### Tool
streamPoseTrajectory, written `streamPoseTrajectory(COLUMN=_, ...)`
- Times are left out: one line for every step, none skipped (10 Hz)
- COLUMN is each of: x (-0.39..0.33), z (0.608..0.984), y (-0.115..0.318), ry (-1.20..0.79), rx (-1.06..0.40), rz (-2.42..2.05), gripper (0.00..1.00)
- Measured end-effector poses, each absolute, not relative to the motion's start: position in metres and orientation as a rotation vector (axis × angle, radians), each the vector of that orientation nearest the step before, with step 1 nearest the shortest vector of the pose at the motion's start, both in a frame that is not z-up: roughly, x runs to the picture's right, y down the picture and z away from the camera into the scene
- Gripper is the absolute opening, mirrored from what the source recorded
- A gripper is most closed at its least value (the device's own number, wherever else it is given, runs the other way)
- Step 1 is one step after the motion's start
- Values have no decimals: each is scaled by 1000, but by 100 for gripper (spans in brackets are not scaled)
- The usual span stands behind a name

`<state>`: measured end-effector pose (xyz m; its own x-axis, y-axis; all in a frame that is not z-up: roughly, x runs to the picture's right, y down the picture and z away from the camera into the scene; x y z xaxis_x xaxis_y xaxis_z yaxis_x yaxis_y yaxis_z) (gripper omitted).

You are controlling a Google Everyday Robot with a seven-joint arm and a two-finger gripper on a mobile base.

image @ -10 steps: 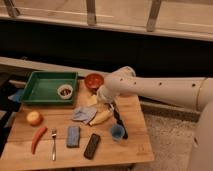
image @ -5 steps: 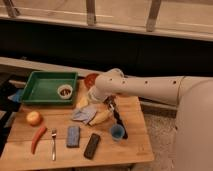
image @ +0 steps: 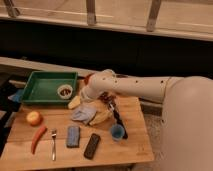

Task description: Wipe red bowl with towel

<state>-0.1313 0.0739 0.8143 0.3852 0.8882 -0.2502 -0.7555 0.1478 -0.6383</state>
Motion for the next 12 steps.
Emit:
streamPoseTrajectory(x=-135, z=814, y=74, ry=-207, rx=-782, rz=1192, gripper=76)
streamPoseTrajectory(x=-134, z=814, y=74, ry=-205, rx=-782, rz=1193, gripper=76)
streamPoseTrajectory(x=-133, z=814, y=74, ry=-206, rx=-781, rz=1194, gripper=76)
streamPoseTrajectory(x=-134, z=814, y=74, ry=-204, rx=-780, rz=1191, gripper=76)
streamPoseTrajectory(x=-135, z=814, y=74, ry=-203, rx=-773, rz=1183, gripper=76)
streamPoseTrajectory(x=-139, z=817, y=72, ry=-203, rx=-757, rz=1164, gripper=76)
streamPoseTrajectory(x=-148, z=822, y=70, ry=-203, rx=-749, rz=1149, gripper=76)
streamPoseTrajectory(x=-156, z=827, y=70, ry=-200, rx=-743, rz=1137, gripper=76)
streamPoseTrajectory(x=-162, z=837, y=73, ry=-191, rx=-740, rz=1133, gripper=76)
streamPoseTrajectory(x=-162, z=845, y=75, ry=-181, rx=-737, rz=1132, gripper=76)
streamPoseTrajectory(x=-161, z=850, y=79, ry=-172, rx=-739, rz=1136, gripper=76)
streamPoseTrajectory(x=-160, z=859, y=88, ry=-151, rx=-747, rz=1140, gripper=76)
